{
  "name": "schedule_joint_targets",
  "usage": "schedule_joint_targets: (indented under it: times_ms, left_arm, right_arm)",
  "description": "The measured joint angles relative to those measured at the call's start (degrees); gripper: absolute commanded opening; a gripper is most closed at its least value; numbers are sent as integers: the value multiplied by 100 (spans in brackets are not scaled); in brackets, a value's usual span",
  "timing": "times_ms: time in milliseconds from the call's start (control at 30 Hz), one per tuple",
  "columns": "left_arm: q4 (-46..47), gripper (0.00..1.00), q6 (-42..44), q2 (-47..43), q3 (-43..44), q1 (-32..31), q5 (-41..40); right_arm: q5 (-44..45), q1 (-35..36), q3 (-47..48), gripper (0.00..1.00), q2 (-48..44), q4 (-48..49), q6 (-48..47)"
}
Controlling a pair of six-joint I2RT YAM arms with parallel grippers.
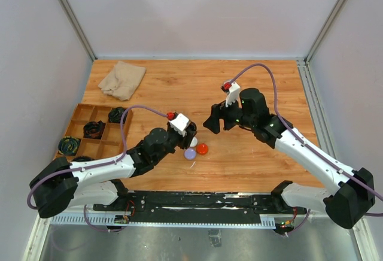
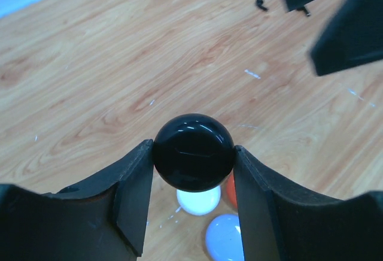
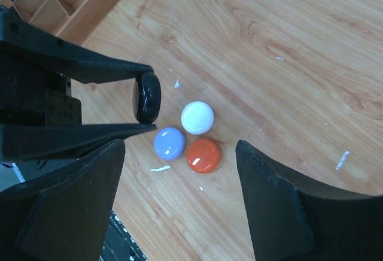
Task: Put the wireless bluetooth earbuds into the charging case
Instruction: Open the charging case.
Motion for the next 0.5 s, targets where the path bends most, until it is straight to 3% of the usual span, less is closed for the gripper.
schedule_joint_targets:
  times_ms: [500]
  left_arm:
    - [1276, 36, 979, -291, -505, -166, 946]
  right_arm:
    - [-1167, 22, 350, 55, 739, 46, 254]
